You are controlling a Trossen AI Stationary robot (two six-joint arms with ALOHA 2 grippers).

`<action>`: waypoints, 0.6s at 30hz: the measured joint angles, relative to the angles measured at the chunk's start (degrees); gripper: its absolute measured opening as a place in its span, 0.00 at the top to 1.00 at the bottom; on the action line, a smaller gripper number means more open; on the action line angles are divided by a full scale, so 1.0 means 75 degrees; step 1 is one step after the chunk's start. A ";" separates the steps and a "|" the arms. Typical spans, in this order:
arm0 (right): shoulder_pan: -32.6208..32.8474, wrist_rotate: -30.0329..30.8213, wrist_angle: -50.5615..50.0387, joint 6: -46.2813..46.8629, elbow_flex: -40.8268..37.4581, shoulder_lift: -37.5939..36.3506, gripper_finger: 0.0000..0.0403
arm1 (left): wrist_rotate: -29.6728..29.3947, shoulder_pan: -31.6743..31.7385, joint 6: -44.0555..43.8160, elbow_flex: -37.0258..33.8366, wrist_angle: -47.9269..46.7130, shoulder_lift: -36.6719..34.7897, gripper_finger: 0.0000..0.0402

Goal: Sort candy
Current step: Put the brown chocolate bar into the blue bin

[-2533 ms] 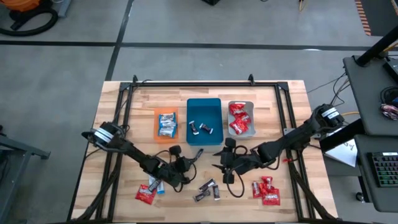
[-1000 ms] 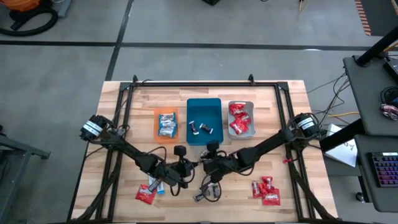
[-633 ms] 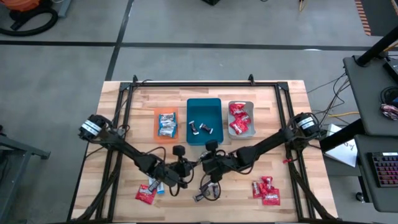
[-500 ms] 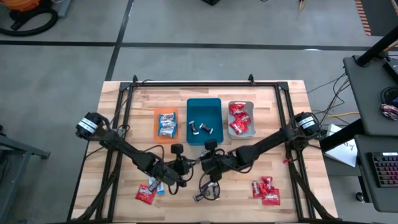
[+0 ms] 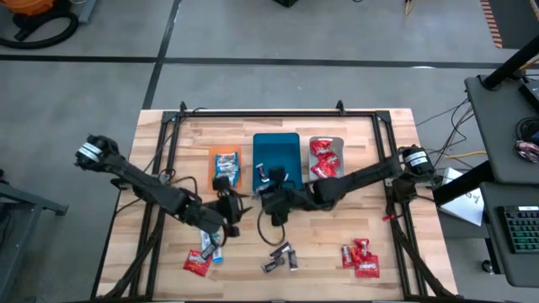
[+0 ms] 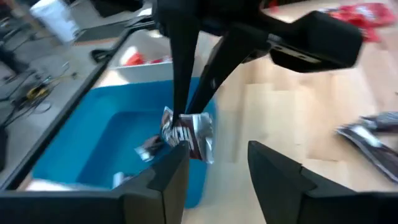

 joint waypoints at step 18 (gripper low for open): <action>-0.2700 -0.1077 -0.1309 0.2308 0.0015 0.0108 0.98 | 0.3689 0.0211 -0.4105 -0.0009 -0.3693 -0.1189 0.58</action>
